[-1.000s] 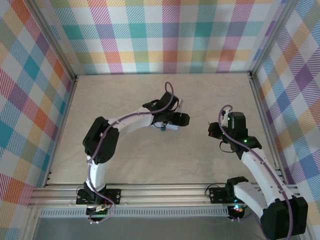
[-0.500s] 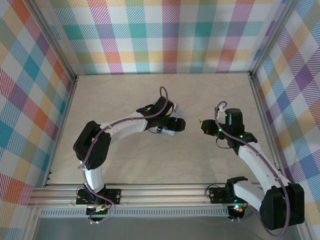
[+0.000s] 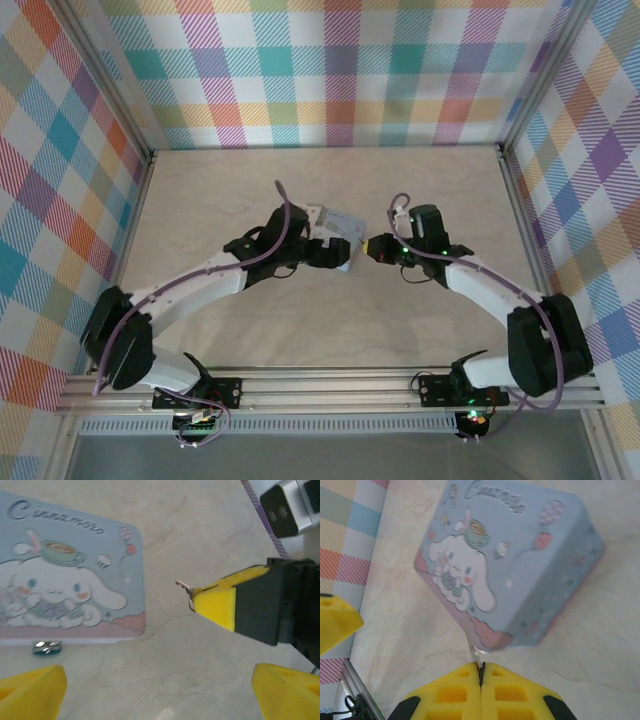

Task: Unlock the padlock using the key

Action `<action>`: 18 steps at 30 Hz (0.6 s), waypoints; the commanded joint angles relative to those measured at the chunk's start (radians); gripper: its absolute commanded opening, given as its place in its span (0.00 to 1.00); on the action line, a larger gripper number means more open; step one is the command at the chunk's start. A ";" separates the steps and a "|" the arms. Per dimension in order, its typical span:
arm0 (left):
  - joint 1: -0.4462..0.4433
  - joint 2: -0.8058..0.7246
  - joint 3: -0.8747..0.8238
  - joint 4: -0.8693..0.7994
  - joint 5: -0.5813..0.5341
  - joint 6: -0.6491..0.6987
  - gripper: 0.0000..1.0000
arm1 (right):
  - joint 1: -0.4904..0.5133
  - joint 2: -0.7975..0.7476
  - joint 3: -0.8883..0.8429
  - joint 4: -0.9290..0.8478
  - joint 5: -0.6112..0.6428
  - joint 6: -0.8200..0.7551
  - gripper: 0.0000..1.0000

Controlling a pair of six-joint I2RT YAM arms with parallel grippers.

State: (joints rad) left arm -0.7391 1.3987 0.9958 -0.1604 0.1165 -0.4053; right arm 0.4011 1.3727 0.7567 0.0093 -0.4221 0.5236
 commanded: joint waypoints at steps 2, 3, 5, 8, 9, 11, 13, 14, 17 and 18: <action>0.063 -0.079 -0.135 0.076 -0.044 -0.038 0.97 | 0.039 0.094 0.082 0.094 -0.039 0.035 0.00; 0.077 -0.089 -0.168 0.099 -0.032 -0.046 0.97 | 0.044 0.118 0.092 0.113 -0.042 0.043 0.00; 0.107 -0.093 -0.223 0.154 -0.004 -0.062 0.97 | 0.048 0.163 0.112 0.133 -0.046 0.057 0.00; 0.134 -0.085 -0.280 0.238 0.022 -0.083 0.97 | 0.053 0.224 0.145 0.145 -0.051 0.061 0.00; 0.139 -0.080 -0.293 0.265 0.032 -0.083 0.97 | 0.054 0.242 0.155 0.142 -0.053 0.059 0.00; 0.144 -0.063 -0.308 0.309 0.045 -0.082 0.96 | 0.054 0.268 0.166 0.140 -0.053 0.059 0.00; 0.145 -0.045 -0.316 0.349 0.059 -0.073 0.96 | 0.054 0.288 0.171 0.140 -0.055 0.056 0.00; 0.146 -0.035 -0.319 0.364 0.064 -0.068 0.96 | 0.054 0.295 0.171 0.137 -0.054 0.054 0.00; 0.145 0.004 -0.324 0.407 0.085 -0.050 0.94 | 0.054 0.308 0.169 0.115 -0.041 0.047 0.00; 0.146 0.018 -0.324 0.422 0.095 -0.040 0.93 | 0.055 0.310 0.165 0.108 -0.036 0.046 0.00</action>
State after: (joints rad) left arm -0.5995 1.3834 0.6876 0.1635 0.1715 -0.4736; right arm 0.4515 1.6741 0.9035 0.1169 -0.4538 0.5716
